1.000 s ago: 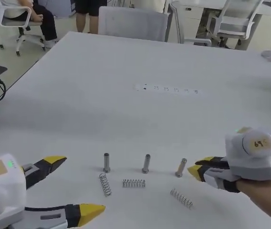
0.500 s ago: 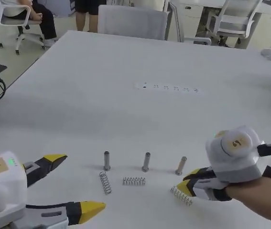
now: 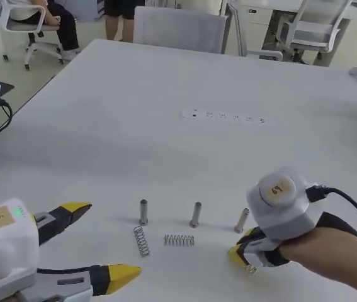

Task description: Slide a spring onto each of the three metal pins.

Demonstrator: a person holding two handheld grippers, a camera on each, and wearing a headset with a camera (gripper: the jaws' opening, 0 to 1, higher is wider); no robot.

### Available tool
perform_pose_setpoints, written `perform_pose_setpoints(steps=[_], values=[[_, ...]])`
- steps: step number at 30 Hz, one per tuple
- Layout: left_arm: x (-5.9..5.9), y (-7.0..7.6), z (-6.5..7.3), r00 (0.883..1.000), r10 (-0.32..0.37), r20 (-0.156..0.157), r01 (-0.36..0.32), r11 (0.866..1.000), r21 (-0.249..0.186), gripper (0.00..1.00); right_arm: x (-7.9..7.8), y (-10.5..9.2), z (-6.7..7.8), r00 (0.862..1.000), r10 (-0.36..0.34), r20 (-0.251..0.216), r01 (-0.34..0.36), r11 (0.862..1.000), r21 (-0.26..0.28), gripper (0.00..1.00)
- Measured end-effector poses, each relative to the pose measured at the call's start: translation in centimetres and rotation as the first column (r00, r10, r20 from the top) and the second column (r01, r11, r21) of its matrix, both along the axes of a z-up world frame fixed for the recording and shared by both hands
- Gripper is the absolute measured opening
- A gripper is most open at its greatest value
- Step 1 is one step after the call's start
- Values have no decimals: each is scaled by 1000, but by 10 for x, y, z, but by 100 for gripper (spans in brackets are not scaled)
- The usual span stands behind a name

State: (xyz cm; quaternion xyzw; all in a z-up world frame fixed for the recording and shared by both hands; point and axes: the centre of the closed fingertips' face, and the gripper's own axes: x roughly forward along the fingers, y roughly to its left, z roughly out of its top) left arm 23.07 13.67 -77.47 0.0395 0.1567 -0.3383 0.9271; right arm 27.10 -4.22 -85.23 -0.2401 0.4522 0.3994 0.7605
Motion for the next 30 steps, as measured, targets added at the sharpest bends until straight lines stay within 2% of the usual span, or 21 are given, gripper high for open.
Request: perform_pose_setpoints(steps=[11, 14, 27, 30], values=[[1, 2, 0, 1000, 7, 4, -7, 1000, -9, 80, -3, -1, -7, 999, 29, -42, -32, 995, -90, 11], [1, 2, 0, 1000, 7, 4, -7, 1000, -10, 80, -2, -2, -9, 999, 36, -41, -40, 994, -105, 10], [1, 4, 1, 1000, 9, 12, -9, 1000, -11, 80, -4, -3, -11, 998, 20, -64, -28, 992, -121, 8], [1, 5, 2, 1000, 9, 13, -9, 1000, -10, 80, -4, -3, -11, 998, 5, -64, -12, 995, -100, 8]])
